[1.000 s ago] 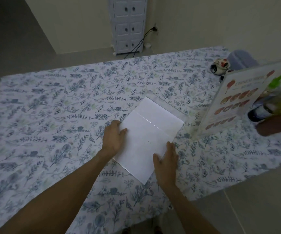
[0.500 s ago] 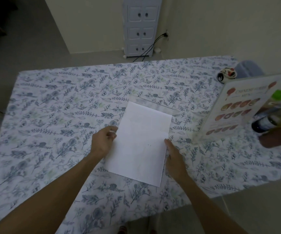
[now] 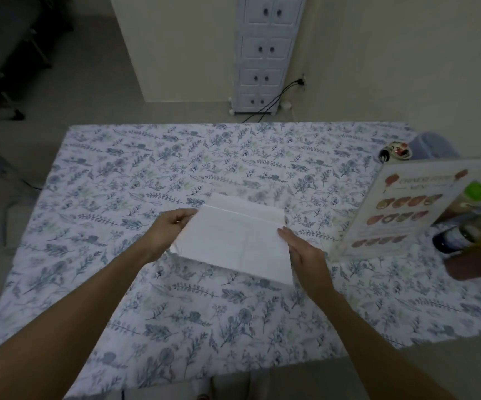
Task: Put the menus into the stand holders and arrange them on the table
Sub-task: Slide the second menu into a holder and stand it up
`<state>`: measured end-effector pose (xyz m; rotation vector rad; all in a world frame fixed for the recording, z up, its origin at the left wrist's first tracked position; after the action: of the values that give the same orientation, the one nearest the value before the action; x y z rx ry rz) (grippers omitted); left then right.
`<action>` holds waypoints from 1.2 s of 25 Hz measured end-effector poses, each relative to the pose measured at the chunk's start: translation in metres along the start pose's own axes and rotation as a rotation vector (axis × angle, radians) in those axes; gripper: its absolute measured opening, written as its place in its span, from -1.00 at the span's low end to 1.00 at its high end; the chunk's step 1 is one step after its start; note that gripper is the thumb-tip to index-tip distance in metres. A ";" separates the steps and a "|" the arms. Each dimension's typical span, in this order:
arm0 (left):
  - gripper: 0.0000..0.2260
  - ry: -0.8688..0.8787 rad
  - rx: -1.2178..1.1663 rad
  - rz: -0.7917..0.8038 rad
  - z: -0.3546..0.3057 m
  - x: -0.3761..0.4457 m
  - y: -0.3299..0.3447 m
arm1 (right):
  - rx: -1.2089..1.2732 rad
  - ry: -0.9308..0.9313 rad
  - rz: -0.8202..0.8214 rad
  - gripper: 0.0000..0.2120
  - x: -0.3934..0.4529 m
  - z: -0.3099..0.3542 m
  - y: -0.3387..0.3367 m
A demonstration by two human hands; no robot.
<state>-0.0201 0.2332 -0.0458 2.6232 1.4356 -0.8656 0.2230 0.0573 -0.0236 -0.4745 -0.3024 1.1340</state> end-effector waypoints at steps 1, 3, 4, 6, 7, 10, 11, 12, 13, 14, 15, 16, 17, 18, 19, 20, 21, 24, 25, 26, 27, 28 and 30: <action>-0.71 0.083 -0.009 -0.046 -0.007 -0.003 -0.006 | -0.021 -0.067 -0.051 -0.64 0.006 0.011 -0.003; -0.79 0.185 0.036 -0.184 -0.016 -0.009 -0.019 | 0.006 -0.067 -0.131 -0.64 0.021 0.025 -0.008; -0.85 0.202 0.053 -0.261 -0.018 -0.011 -0.024 | 0.041 -0.003 -0.162 -0.70 0.030 0.029 -0.011; -0.96 0.219 -0.018 -0.371 -0.021 -0.019 -0.033 | 0.139 0.139 -0.184 -0.81 0.044 0.034 -0.012; -0.95 0.240 -0.092 -0.378 -0.023 -0.025 -0.034 | 0.181 0.167 -0.180 -0.83 0.051 0.038 -0.011; -0.85 0.252 -0.271 -0.373 -0.022 -0.044 -0.036 | 0.289 0.234 -0.146 -0.78 0.063 0.041 -0.003; -0.87 0.243 -0.303 -0.385 -0.018 -0.048 -0.038 | 0.327 0.264 -0.124 -0.79 0.064 0.041 0.001; -0.88 0.242 -0.324 -0.398 -0.014 -0.053 -0.040 | 0.349 0.285 -0.108 -0.80 0.063 0.041 0.005; -0.89 0.245 -0.335 -0.419 -0.011 -0.059 -0.042 | 0.354 0.294 -0.089 -0.81 0.062 0.042 0.009; -0.89 0.238 -0.332 -0.444 -0.006 -0.064 -0.044 | 0.357 0.300 -0.069 -0.80 0.060 0.043 0.012; -0.89 0.228 -0.320 -0.471 -0.002 -0.070 -0.046 | 0.355 0.305 -0.047 -0.76 0.056 0.044 0.016; -0.89 0.212 -0.306 -0.490 0.003 -0.074 -0.049 | 0.349 0.303 -0.029 -0.71 0.054 0.044 0.019; -0.87 0.204 -0.304 -0.496 0.007 -0.076 -0.049 | 0.338 0.304 -0.013 -0.71 0.052 0.043 0.023; -0.86 0.194 -0.311 -0.493 0.011 -0.079 -0.050 | 0.317 0.302 -0.006 -0.74 0.050 0.042 0.025; -0.85 0.186 -0.325 -0.488 0.014 -0.079 -0.050 | 0.294 0.295 -0.002 -0.75 0.049 0.041 0.025; -0.85 0.177 -0.326 -0.491 0.017 -0.080 -0.050 | 0.269 0.278 0.002 -0.74 0.047 0.042 0.025; -0.85 0.172 -0.317 -0.491 0.019 -0.081 -0.049 | 0.253 0.258 0.002 -0.73 0.045 0.043 0.025; -0.90 0.169 -0.317 -0.484 0.023 -0.085 -0.045 | 0.193 0.195 -0.004 -0.66 0.037 0.045 0.024; -0.88 0.167 -0.316 -0.490 0.024 -0.088 -0.045 | 0.179 0.183 -0.011 -0.65 0.034 0.045 0.024; -0.84 0.162 -0.306 -0.499 0.026 -0.089 -0.046 | 0.175 0.180 -0.020 -0.65 0.032 0.045 0.024; -0.82 0.154 -0.292 -0.506 0.029 -0.090 -0.046 | 0.175 0.182 -0.026 -0.67 0.032 0.045 0.024; -0.83 0.153 -0.277 -0.507 0.033 -0.091 -0.046 | 0.177 0.185 -0.024 -0.70 0.031 0.045 0.025; -0.88 0.159 -0.261 -0.503 0.037 -0.093 -0.045 | 0.179 0.190 -0.011 -0.71 0.032 0.046 0.027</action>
<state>-0.1111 0.1769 -0.0216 2.2132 2.1350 -0.4487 0.1929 0.1051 0.0022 -0.4176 -0.0374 1.0852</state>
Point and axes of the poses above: each hand's wrist, its own x-axis towards the middle knuckle, its own y-axis out of the palm, z = x × y, the point moved 9 cm from there along x, towards the middle knuckle, and after that the axes turned 6 degrees about x, right-handed, at the moved point
